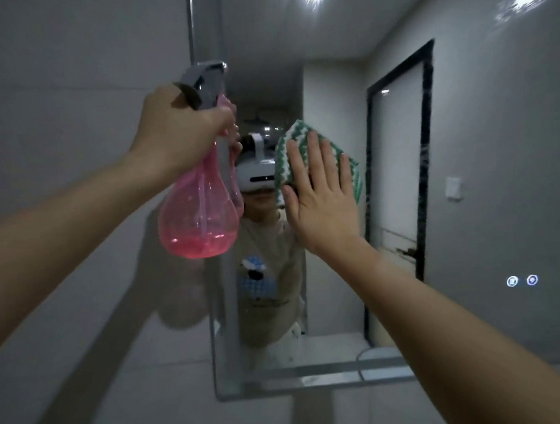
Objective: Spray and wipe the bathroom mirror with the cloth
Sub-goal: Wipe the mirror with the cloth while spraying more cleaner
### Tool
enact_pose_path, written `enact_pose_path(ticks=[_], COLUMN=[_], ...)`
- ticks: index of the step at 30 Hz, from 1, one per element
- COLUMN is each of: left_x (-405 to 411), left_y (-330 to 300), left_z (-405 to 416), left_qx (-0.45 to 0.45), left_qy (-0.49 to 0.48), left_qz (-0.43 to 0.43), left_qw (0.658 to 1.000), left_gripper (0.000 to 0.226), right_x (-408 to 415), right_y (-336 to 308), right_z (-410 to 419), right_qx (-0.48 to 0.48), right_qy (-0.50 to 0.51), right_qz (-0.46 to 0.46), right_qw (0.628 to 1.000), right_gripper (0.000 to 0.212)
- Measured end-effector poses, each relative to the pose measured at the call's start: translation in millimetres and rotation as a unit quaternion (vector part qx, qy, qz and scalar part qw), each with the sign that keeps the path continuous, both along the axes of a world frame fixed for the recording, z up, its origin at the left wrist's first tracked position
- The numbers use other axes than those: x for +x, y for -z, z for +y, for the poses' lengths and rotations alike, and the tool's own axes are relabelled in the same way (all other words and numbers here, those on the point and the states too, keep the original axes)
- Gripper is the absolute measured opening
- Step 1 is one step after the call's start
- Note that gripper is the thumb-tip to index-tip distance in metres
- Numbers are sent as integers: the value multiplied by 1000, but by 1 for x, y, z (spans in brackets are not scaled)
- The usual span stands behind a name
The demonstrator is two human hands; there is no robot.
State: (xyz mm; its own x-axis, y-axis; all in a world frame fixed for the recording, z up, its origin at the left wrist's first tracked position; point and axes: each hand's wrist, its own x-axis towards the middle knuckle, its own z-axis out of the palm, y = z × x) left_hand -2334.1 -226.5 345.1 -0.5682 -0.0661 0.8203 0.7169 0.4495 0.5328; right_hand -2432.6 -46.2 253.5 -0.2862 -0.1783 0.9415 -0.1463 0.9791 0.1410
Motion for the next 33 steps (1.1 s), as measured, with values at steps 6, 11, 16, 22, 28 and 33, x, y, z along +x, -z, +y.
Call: enact_pose_path(ticks=[6, 11, 16, 22, 28, 33], left_x=[-3, -14, -25, -37, -39, -35], left_y=[71, 114, 111, 110, 138, 170], left_z=[-19, -27, -43, -70, -83, -79], left_qx=[55, 135, 141, 117, 103, 138], left_qy=[-59, -55, -35, -23, -11, 10], left_qz=[-20, -69, -95, -96, -135, -188], left_qw=[997, 987, 985, 988, 985, 972], left_gripper=[8, 12, 10, 10, 9, 11], right_x=[3, 3, 3, 5, -2, -7], right_y=[77, 72, -25, -127, -81, 4], right_z=[-46, -65, -76, -84, -97, -100], right_qx=[8, 9, 33, 77, 64, 78], right_qy=[-17, -24, -10, 31, 16, -9], right_qz=[-2, -12, -10, 1, 30, 67], right_qw=[1000, 1000, 999, 997, 997, 995], right_gripper=[54, 54, 57, 57, 56, 54])
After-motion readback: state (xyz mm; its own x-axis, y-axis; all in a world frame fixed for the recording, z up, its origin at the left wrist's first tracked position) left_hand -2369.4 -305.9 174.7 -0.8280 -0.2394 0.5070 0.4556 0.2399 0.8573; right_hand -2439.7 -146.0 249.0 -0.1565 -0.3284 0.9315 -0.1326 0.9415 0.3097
